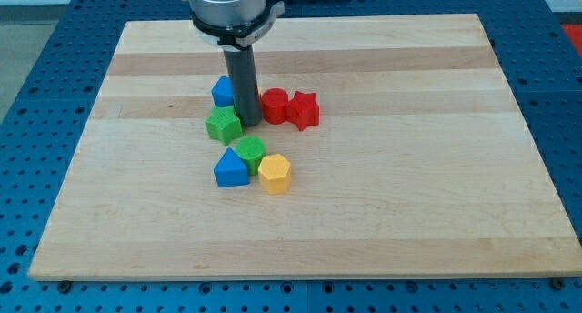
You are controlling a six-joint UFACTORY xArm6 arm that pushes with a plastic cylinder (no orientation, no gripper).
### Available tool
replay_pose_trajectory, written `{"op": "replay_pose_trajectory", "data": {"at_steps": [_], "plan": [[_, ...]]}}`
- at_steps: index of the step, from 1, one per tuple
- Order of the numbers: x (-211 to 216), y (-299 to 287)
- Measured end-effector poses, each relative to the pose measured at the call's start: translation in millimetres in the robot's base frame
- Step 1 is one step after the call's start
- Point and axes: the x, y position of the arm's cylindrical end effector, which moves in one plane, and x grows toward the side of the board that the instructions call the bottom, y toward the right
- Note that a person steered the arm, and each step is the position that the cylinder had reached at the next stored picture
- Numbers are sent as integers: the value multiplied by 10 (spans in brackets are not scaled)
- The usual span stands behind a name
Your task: Drag the heart to the top left side of the board
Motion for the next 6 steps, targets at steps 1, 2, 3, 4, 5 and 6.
{"op": "replay_pose_trajectory", "data": {"at_steps": [1,2,3,4,5,6], "plan": [[-215,-13],[-560,-13],[-723,-13],[-643,208],[-722,291],[-1028,-186]]}}
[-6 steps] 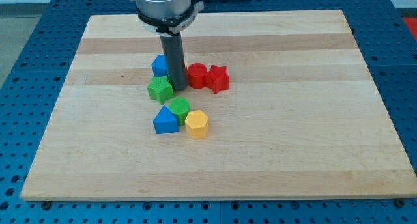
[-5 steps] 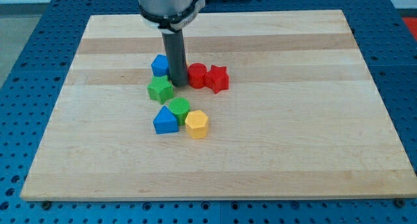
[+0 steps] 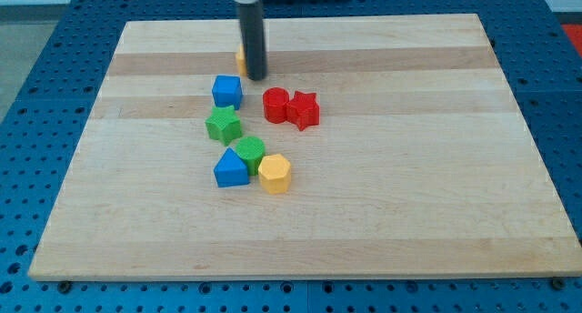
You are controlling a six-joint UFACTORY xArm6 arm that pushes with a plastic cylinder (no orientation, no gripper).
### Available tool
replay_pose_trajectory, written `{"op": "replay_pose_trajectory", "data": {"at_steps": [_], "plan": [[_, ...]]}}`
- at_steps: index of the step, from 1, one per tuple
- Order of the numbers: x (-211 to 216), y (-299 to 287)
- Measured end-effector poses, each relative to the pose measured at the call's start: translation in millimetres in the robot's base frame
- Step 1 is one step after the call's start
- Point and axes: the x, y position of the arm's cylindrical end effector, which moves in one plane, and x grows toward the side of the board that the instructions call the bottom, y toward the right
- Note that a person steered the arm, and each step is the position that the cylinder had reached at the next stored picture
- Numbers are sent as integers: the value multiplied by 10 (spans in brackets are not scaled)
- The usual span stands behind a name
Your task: Drag the heart to the top left side of the board
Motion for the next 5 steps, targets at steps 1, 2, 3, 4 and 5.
{"op": "replay_pose_trajectory", "data": {"at_steps": [1,2,3,4,5], "plan": [[-183,-579],[-187,-788],[-12,-276],[-25,281],[-298,70]]}}
